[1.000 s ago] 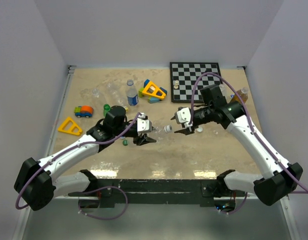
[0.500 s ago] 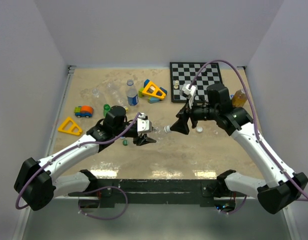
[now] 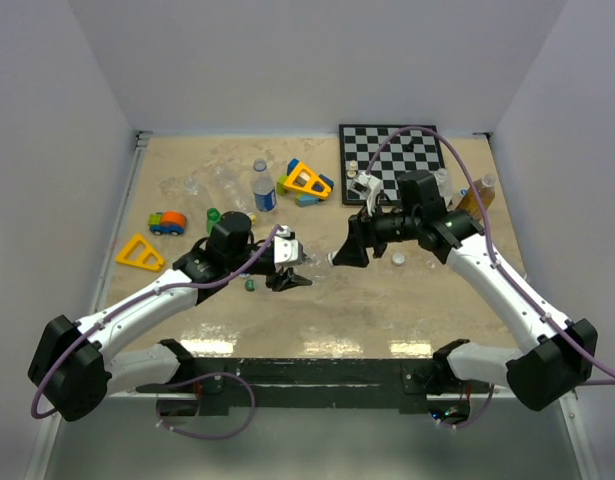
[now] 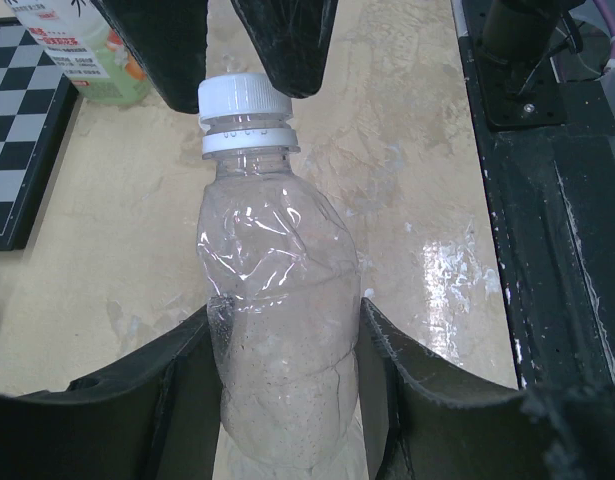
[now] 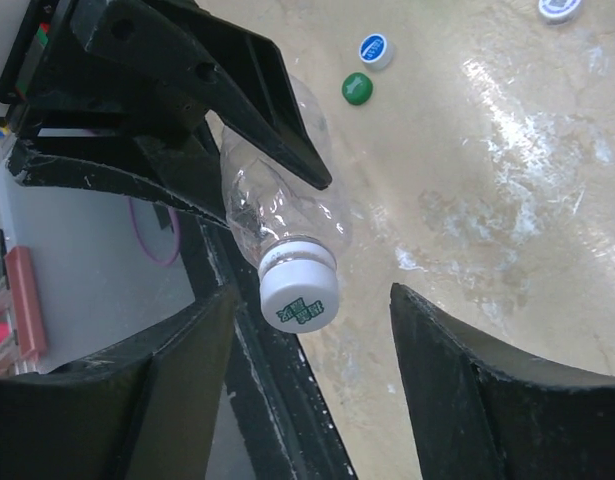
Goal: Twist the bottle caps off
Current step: Unscrew the bottle cap from the plastic bottle.
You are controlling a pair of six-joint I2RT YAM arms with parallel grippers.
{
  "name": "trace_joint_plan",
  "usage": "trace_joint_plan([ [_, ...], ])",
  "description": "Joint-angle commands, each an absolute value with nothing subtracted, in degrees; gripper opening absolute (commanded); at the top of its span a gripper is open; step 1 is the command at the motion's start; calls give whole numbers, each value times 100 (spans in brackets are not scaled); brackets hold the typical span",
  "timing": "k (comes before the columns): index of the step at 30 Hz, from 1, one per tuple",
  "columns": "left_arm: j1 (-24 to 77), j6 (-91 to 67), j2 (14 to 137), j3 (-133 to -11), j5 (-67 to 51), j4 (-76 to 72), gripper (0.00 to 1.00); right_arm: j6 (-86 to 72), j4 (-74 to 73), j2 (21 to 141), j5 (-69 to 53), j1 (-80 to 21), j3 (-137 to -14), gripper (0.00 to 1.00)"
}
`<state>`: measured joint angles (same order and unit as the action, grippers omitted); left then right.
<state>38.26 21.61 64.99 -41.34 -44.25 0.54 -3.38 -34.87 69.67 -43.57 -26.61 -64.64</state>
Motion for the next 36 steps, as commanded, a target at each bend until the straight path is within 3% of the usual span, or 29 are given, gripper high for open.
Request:
trace_joint_plan([
  [1,3806,2153,6390,-4166,-4465,-141,0,-352,-3480,7031,-4869,-2654,-6451,61],
  [6,3806,2144,6381,-4166,-4438,-141,0,-246,-3533,7040,-5071,-2654,-6486,43],
  [10,3806,2145,6381,-4166,-4430,-132,0,-45,-3594,7163,-5194,-2654,-6574,5],
  [11,3806,2153,6381,-4166,-4430,-123,0,226,-3699,7224,-5203,-2654,-6644,0],
  [16,3814,2197,6363,-4175,-4421,-79,0,1763,-4374,7601,-4913,-2672,-7127,0],
  [22,3806,2206,6372,-4166,-4482,-79,0,5549,-6274,8569,-4711,-2690,-8138,0],
  [30,3814,2232,6363,-4166,-4509,-53,0,11279,-6601,7481,-4773,-2698,-7191,0],
  [36,3806,2241,6355,-4166,-4526,-44,0,11085,-6425,7453,-5211,-2698,-7146,0],
])
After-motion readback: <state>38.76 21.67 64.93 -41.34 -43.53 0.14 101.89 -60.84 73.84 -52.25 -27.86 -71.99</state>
